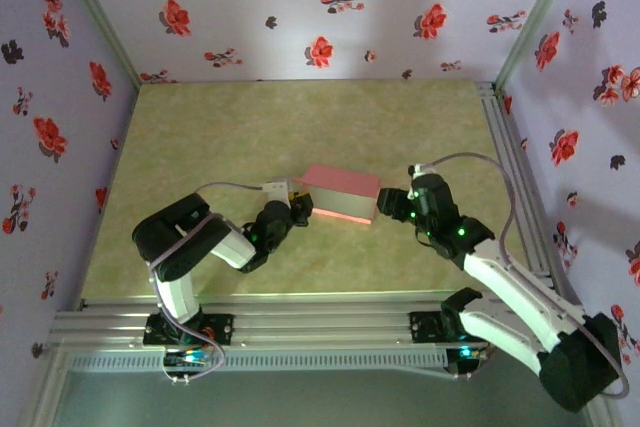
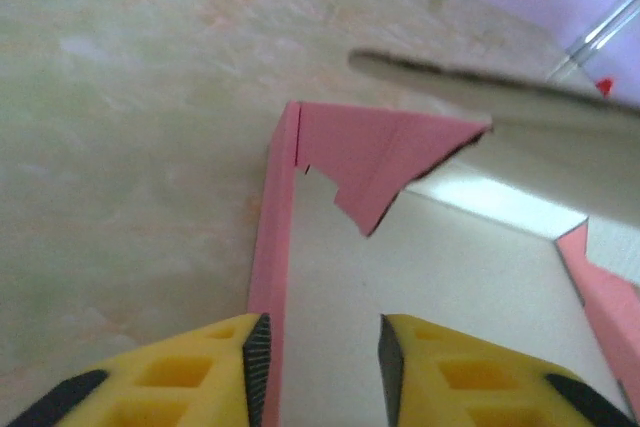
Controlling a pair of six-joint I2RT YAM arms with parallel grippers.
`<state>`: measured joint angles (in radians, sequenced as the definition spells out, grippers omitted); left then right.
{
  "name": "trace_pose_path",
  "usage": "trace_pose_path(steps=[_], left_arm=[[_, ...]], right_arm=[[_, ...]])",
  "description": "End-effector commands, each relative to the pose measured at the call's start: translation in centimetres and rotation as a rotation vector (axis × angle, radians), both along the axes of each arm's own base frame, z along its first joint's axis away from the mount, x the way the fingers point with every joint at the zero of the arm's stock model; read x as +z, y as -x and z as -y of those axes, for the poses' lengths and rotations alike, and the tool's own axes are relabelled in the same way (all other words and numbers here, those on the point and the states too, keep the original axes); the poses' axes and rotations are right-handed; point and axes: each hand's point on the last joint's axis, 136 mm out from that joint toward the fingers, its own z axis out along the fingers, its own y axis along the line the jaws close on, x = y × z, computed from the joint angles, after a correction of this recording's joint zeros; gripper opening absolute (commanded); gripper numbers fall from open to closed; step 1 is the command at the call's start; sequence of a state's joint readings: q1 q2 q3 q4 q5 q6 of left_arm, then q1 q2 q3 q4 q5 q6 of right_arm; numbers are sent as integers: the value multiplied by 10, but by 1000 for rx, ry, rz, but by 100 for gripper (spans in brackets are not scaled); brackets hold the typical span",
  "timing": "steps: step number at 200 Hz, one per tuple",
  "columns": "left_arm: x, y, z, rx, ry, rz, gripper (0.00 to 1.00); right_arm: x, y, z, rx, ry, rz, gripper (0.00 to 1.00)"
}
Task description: Fold the paper box
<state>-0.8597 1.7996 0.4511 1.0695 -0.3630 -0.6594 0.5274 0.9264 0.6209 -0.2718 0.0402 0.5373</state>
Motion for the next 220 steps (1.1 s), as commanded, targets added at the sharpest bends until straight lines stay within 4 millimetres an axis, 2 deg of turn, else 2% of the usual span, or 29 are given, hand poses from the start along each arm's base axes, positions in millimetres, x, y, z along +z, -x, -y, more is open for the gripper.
trace_pose_path(steps=[1,35,75,96,119,148,169,188,202,220], left_arm=[[-3,12,-9,-13,-41,-21,45],[-10,30,-31,-3,-95,-88,49],[-5,46,-50,-1,-183,-199,49],[14,50,-62,5,-212,-232,49],[37,51,-77,6,-182,-274,48],[70,39,-87,-24,-79,-306,47],[105,22,-81,-82,-15,-287,46],[134,7,-66,-158,17,-260,46],[144,-1,-51,-219,32,-265,46],[143,-8,-28,-303,79,-297,46]], right_arm=[[13,-8,-18,53,-53,-40,52],[16,-28,-33,78,-48,-48,46],[-8,-37,-45,120,-7,-156,35],[-26,-33,-46,133,10,-208,29],[-42,-27,-48,148,14,-256,28],[-67,-14,-50,182,40,-324,25],[-80,-7,-44,179,89,-349,25],[-87,-4,-38,175,120,-364,25],[-92,-2,-37,179,135,-376,24],[-97,-1,-38,182,147,-385,24]])
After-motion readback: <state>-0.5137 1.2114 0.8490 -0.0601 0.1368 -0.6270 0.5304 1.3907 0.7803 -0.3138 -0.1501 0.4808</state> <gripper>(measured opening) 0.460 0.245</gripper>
